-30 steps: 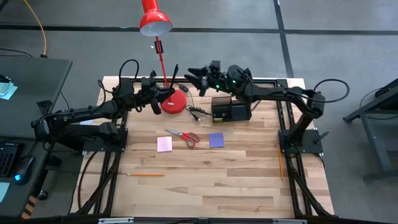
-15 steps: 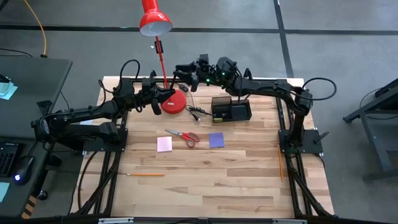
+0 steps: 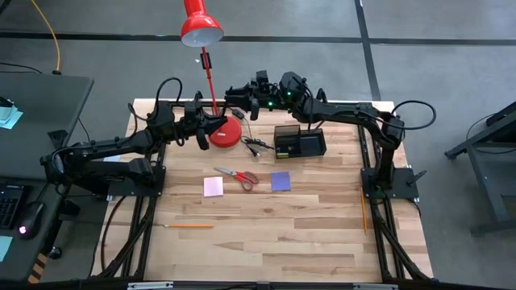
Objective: Pick and place office supplies into organizer
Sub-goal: Put the black pen into the black desk organizer
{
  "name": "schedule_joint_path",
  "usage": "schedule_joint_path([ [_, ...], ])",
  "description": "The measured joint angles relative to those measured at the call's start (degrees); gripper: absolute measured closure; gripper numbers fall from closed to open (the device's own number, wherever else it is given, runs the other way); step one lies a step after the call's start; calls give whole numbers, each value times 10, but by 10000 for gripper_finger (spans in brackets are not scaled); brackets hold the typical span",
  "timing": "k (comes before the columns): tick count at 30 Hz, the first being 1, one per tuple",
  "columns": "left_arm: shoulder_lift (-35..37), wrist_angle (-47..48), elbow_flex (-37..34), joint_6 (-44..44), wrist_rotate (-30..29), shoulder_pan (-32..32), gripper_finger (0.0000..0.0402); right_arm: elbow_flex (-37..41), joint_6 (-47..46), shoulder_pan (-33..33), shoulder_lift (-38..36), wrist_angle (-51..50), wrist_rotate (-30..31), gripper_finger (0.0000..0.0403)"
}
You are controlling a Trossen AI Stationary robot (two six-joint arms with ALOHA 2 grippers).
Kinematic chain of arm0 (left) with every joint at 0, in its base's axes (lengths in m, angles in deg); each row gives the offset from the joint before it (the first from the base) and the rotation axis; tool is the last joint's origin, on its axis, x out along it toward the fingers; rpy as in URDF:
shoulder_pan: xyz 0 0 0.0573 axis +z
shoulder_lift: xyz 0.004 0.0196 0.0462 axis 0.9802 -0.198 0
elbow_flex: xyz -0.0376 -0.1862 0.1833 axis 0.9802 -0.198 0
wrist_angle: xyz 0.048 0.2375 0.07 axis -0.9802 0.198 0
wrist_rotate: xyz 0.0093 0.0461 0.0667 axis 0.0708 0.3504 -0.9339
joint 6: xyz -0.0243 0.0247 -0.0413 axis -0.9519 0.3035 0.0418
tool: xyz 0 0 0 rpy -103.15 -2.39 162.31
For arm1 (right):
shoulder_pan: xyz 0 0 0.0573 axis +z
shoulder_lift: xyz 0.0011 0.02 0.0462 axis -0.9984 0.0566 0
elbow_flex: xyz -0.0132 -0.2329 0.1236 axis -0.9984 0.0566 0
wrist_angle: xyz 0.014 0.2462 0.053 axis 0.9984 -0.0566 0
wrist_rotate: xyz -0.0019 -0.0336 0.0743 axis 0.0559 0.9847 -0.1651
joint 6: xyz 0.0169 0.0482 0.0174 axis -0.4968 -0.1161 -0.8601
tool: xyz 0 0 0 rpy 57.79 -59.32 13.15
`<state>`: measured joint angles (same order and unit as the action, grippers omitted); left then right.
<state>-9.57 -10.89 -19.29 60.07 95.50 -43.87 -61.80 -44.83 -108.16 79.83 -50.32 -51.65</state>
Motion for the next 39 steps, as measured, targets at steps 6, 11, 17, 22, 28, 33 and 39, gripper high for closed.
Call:
schedule_joint_path([
  [6, 0, -1, 0, 0, 4, -1, 381, 0, -12, -5, 0, 0, -26, 388],
  [11, 0, 10, 0, -8, 8, 1, 353, 0, -22, -9, 0, -11, -29, 390],
  [17, 4, 33, 0, -26, 42, 1, 297, 1, -36, -23, -7, -31, -59, 394],
  [22, 45, 96, 0, -22, 27, 2, 270, 1, -15, -35, -29, -76, -77, 397],
  [28, 135, 233, 0, 29, -39, 2, 263, 0, 31, -45, -74, -152, -67, 398],
  [33, 200, 336, 0, 65, -118, 2, 267, 1, 114, -33, -108, -315, -8, 398],
  [39, 233, 355, 0, 66, -157, 2, 268, 4, 181, 0, -119, -428, 73, 398],
])
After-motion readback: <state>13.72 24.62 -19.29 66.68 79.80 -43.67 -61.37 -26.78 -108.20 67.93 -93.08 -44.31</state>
